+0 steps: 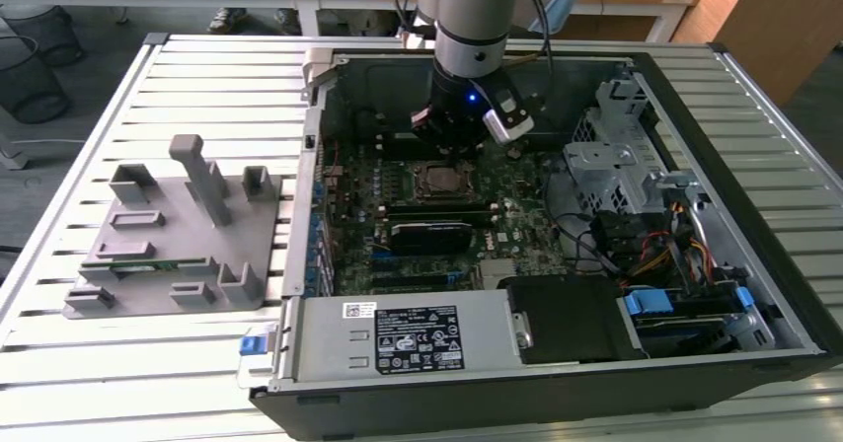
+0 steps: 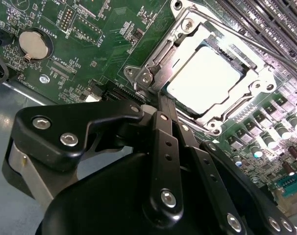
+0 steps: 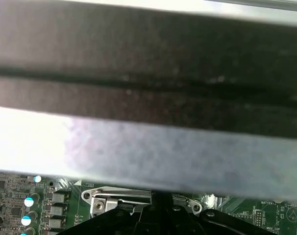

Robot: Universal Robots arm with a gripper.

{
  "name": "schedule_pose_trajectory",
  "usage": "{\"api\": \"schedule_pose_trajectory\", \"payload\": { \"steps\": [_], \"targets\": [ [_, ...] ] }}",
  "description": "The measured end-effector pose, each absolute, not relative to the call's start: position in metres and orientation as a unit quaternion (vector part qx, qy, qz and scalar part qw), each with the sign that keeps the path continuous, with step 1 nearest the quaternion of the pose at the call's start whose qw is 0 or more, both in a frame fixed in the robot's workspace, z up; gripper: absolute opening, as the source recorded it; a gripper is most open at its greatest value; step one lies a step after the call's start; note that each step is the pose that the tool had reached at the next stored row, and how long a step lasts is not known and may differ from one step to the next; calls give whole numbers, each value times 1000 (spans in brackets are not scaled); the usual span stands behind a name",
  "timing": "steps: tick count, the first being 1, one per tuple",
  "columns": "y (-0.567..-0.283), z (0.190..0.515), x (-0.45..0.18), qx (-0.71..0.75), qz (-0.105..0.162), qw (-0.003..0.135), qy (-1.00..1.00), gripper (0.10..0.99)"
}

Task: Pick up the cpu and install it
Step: 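Install the first cpu locking lever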

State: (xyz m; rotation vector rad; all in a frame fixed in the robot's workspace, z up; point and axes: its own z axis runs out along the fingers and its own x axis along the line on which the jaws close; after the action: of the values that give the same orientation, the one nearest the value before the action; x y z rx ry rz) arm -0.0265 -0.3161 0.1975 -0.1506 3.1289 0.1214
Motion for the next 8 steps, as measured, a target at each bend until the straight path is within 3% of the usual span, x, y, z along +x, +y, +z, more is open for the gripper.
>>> {"api": "schedule_pose_trajectory", "payload": {
  "steps": [8],
  "targets": [
    [-316,196,-27,-48,38,3,998,106]
  ]
}}
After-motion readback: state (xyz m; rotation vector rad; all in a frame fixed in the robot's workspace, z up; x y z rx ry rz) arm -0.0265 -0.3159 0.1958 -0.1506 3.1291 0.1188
